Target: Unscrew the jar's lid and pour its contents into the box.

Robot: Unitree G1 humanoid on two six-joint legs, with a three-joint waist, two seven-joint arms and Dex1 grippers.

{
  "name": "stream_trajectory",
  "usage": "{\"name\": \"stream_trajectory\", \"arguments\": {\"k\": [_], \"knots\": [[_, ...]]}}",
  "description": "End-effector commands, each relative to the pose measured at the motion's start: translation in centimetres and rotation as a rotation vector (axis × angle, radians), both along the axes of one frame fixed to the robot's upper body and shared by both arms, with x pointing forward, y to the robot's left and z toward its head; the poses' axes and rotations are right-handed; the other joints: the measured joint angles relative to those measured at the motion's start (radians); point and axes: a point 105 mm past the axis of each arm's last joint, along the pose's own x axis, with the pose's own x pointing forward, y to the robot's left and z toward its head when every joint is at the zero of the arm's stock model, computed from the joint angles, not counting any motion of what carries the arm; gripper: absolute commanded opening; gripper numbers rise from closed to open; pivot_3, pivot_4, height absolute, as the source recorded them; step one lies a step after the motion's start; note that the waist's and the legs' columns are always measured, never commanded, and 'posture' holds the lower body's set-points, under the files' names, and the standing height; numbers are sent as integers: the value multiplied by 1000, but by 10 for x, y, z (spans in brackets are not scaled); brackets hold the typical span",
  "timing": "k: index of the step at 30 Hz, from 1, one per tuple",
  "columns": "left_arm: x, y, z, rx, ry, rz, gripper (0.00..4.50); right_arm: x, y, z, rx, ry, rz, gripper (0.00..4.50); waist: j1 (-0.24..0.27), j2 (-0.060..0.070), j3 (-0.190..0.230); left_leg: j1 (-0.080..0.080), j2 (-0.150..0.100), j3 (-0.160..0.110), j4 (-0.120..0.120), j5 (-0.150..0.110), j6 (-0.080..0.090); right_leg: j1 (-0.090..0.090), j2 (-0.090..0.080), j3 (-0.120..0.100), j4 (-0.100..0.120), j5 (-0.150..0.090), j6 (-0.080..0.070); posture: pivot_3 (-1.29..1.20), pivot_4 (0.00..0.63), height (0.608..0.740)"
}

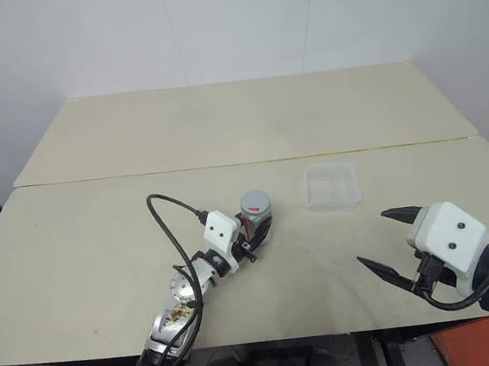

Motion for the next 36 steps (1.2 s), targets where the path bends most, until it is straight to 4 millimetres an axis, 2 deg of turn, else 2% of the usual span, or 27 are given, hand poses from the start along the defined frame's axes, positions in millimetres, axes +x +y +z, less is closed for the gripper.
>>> {"name": "stream_trajectory", "arguments": {"k": [1, 6, 10, 14, 16, 22, 24, 29, 36], "knots": [[1, -2, 10, -21, -39, -10, 1944, -1, -1, 10, -12, -52, -15, 4500, 0, 0, 0, 0, 0, 0, 0, 0, 0, 0, 0, 0, 0, 0, 0, 0, 150, 740], [2, 1, 12, -6, -58, -2, 1944, 0, 0, 10, -9, -59, -14, 4500, 0, 0, 0, 0, 0, 0, 0, 0, 0, 0, 0, 0, 0, 0, 0, 0, 150, 740], [11, 15, 21, -1, -80, 9, 1944, 7, 4, 15, 32, -108, -18, 4500, -2, 0, 0, 0, 0, 0, 0, 0, 0, 0, 0, 0, 0, 0, 0, 0, 150, 740], [25, 35, 30, 33, -106, -12, 1944, 24, 25, 20, 166, -189, -29, 4500, -9, 1, 0, 0, 0, 0, 0, 0, -1, 0, 0, 0, 1, 0, 0, 0, 150, 740], [26, 38, 36, 24, -105, -57, 1944, 33, 40, 23, 258, -224, -36, 4500, -15, 1, 0, 0, 0, 0, 0, 2, -3, 0, 0, -1, 1, 0, 0, 0, 150, 740], [12, 26, 49, 38, -93, -295, 1944, 51, 103, 24, 464, -245, 56, 4500, -23, 1, -1, -3, -1, 0, 0, 6, -10, -2, 1, -2, 1, 0, 0, 0, 150, 740], [10, 23, 52, 22, -97, -326, 1944, 54, 117, 27, 522, -239, 86, 4500, -22, 1, -1, -4, -1, -1, 0, 6, -10, -3, 1, -3, 2, 0, 0, 0, 150, 740], [2, 14, 50, 60, -129, -414, 1944, 62, 136, 30, 551, -255, 101, 4500, -26, 1, -1, -4, -1, -1, 0, 6, -10, -2, 1, -4, 2, 0, 1, 0, 150, 740], [1, 6, 53, 46, -146, -421, 1944, 65, 146, 27, 588, -236, 105, 4500, -27, 1, -1, -4, -1, 0, 0, 6, -11, -2, 2, -4, 2, 0, 1, 0, 150, 740]]}}
